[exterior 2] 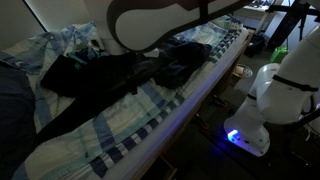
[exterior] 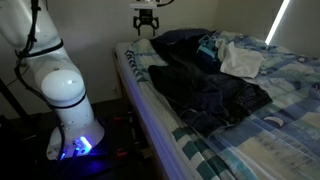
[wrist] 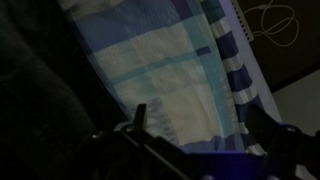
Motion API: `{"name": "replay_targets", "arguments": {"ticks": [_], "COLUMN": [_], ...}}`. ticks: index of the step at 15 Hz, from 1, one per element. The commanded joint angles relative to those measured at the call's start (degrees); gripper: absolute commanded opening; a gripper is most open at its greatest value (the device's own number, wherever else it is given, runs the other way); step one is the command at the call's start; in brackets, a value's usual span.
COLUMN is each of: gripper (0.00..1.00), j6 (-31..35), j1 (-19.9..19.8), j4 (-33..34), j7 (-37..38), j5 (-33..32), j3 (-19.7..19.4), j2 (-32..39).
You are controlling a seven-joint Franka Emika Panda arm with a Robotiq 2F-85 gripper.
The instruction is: Fold the pair of pants
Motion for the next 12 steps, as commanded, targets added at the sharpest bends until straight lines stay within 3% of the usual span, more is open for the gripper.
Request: {"name": "replay_targets", "arguments": {"ticks": [1, 12], "gripper": [1.0, 1.0], "j6": [2.39, 5.22], "j1": [-0.41, 3.62], "j4": [2.38, 16.3], "j7": [0.15, -3.55], "j5": [0.5, -4.32], "j3": [0.5, 5.79], "j2": [4.02, 21.85]}}
